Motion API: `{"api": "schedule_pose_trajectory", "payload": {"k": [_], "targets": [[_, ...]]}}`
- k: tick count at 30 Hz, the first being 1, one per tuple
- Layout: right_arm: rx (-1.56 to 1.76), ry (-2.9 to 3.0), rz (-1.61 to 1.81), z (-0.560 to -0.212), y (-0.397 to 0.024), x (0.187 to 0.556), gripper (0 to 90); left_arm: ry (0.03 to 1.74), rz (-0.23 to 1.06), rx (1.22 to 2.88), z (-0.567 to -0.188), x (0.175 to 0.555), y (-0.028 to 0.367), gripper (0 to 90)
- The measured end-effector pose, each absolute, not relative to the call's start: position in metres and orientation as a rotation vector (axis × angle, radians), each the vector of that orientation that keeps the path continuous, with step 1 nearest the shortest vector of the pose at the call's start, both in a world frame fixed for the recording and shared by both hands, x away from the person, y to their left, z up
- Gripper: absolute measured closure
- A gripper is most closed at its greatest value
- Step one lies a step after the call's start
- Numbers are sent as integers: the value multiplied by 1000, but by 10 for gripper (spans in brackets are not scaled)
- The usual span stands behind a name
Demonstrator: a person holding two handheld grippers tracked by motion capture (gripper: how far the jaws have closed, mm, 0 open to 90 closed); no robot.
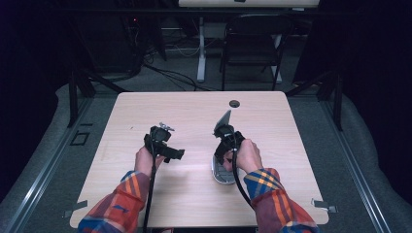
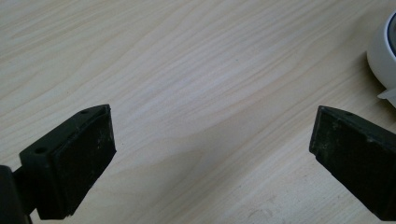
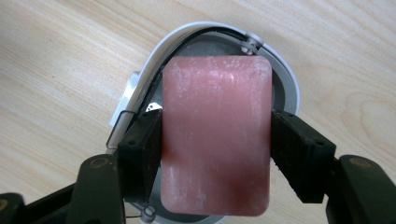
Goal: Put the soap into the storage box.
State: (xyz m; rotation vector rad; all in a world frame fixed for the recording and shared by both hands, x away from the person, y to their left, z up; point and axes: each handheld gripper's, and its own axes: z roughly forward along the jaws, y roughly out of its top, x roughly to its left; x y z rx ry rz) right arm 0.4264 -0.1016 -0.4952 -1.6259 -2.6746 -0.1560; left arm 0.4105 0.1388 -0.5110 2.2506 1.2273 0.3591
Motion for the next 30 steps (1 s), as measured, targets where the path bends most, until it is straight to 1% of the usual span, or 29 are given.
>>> {"api": "schedule_pose_trajectory", "payload": {"k": [6, 7, 10, 19, 24, 30], "targets": [[-1590, -2646, -162, -491, -108, 424, 353, 1226, 356, 2255, -511, 411, 138, 1], [-1641, -2617, -235, -494, -107, 421, 352, 1226, 355, 2256, -511, 411, 138, 1], [-1582, -2636, -182, -489, -109, 420, 357, 1227, 355, 2254, -511, 411, 138, 1], [-1614, -2650, -287, -476, -122, 411, 350, 1227, 353, 2255, -512, 411, 138, 1], [-1597, -2677, -328, -470, -136, 408, 317, 1225, 353, 2256, -512, 411, 138, 1], [-1539, -2736, -382, -459, -152, 403, 238, 1224, 356, 2257, -511, 411, 137, 1]]}}
